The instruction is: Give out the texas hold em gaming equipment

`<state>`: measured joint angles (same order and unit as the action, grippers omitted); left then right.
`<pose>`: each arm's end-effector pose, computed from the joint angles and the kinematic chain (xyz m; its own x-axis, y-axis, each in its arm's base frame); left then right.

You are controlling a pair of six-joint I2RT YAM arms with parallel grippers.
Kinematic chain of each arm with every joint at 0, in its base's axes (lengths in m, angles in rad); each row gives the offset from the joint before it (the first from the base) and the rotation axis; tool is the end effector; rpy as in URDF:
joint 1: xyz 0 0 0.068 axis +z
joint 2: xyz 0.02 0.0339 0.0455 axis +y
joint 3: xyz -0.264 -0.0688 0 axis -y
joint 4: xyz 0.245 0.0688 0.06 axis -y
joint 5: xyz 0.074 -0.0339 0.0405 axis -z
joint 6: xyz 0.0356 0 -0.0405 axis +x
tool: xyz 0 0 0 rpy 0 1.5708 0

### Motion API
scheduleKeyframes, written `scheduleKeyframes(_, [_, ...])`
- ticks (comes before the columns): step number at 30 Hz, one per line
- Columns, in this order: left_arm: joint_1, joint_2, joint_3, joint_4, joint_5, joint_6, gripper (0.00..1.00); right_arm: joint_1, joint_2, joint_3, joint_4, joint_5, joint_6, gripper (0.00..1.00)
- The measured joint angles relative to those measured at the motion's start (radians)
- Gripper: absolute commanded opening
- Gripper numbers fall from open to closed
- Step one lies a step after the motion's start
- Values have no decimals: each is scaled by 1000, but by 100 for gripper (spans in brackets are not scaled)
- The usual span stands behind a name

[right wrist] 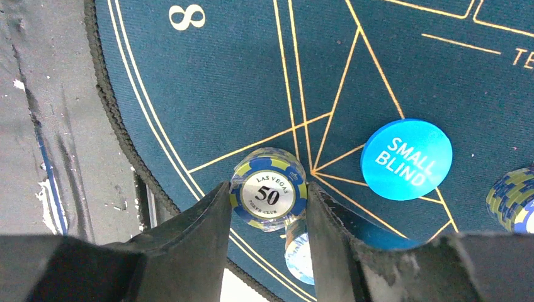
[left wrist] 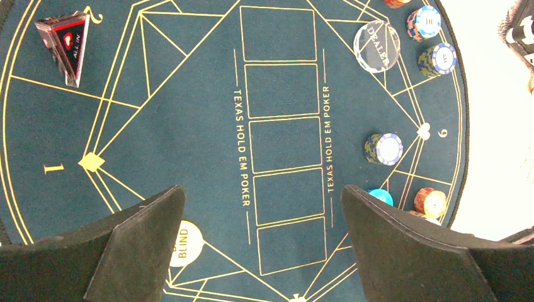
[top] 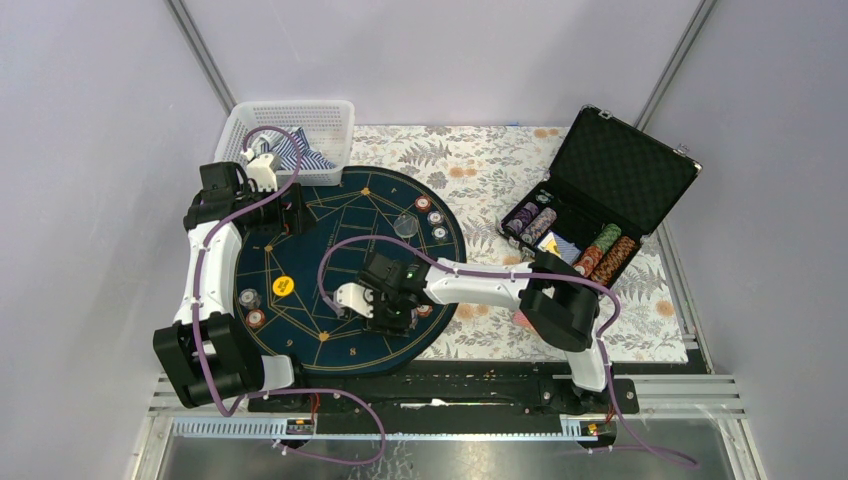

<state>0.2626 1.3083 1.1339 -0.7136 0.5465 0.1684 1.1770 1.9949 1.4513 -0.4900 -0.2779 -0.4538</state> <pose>0.2646 0.0520 0.3040 -0.7227 -0.0460 -0.6896 0.2191 0.9311 -0.2917 0.1540 0.3960 0.1858 0.1166 -0.8180 -0.5633 -0.9911 -0.1327 -0.0125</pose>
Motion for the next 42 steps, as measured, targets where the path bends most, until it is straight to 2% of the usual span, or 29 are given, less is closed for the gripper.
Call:
scheduleKeyframes(9, [0, 0, 0, -2, 0, 12, 99, 2, 0, 7, -19, 5, -5, 78])
scheduleKeyframes(10, [0, 0, 0, -3, 0, 16, 99, 2, 0, 16, -31, 7, -5, 82])
scheduleKeyframes(15, [0, 13, 5, -34, -3, 45, 99, -10, -10, 107, -69, 4, 6, 91])
scheduleKeyframes(19, [0, 37, 39, -67, -4, 76, 99, -73, -63, 188, -83, -30, 35, 99])
scheduleKeyframes(23, [-20, 60, 94, -105, -1, 118, 99, -201, -171, 201, -83, -84, 80, 100])
scheduleKeyframes(30, [-217, 65, 116, -122, -47, 175, 99, -456, -407, 46, -58, -125, 146, 100])
scheduleKeyframes(42, [-636, 149, 94, -76, -264, 194, 99, -815, -562, -240, -48, -216, 198, 100])
